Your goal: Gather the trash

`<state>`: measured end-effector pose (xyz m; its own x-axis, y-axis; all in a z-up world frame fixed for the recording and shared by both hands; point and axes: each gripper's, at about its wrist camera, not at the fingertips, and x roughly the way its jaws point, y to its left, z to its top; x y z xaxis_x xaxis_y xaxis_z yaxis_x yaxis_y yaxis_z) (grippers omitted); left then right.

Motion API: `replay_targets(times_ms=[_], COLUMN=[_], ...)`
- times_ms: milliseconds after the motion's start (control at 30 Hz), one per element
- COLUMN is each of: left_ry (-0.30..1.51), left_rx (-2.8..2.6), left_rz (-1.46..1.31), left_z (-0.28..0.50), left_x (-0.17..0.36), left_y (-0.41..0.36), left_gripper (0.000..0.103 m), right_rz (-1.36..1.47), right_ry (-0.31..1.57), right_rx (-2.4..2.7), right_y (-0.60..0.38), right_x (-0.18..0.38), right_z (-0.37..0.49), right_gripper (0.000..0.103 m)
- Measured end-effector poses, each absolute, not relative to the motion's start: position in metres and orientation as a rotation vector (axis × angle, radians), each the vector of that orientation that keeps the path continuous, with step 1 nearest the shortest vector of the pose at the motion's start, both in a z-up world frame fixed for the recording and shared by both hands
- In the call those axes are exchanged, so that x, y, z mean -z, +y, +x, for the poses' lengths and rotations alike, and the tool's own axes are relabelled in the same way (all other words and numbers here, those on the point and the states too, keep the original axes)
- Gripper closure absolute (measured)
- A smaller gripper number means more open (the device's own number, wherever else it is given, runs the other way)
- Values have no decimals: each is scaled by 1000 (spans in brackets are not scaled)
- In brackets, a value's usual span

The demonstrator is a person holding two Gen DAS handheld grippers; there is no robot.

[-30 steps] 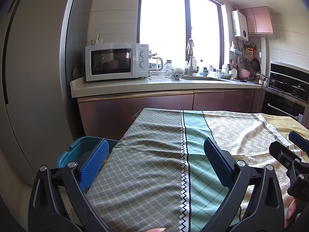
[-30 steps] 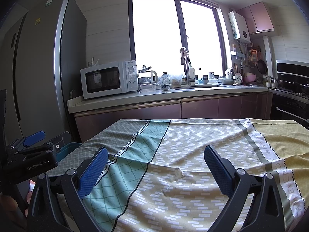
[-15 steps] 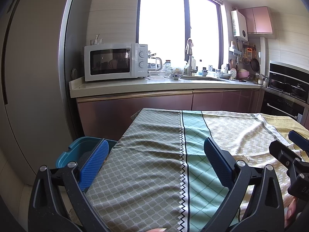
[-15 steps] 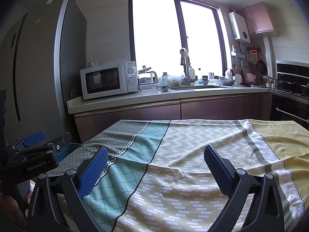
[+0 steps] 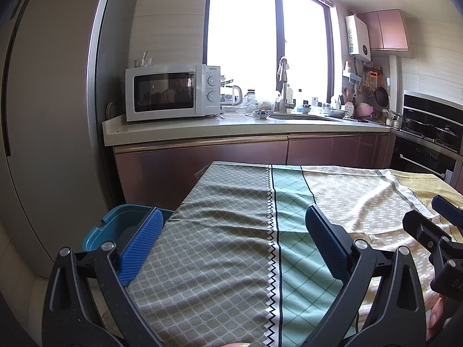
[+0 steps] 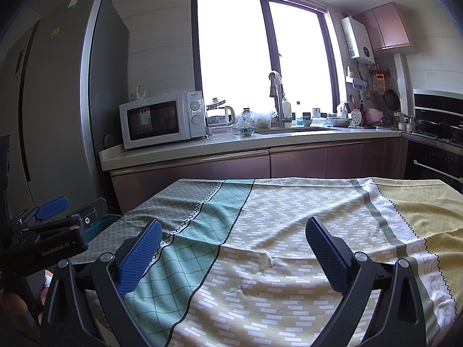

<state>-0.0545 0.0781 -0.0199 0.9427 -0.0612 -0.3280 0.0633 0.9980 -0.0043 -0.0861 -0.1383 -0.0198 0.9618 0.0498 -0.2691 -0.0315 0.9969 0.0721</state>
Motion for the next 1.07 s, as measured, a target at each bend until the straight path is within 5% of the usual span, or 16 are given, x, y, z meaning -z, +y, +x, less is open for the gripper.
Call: replay_targets(times_ms=[800,1067], left_ry=[382,571], left_rx=[79,111], left_rz=[30,49], left_z=[-37,26], left_x=[26,39], left_y=[64,48], left_gripper=[6,6], right_rz=[87,98], right_ry=[286,393], right_rx=[-33,29], right_y=[-145,-195], right_x=[25,28], right_z=[-84,-66], right_gripper=[7,7])
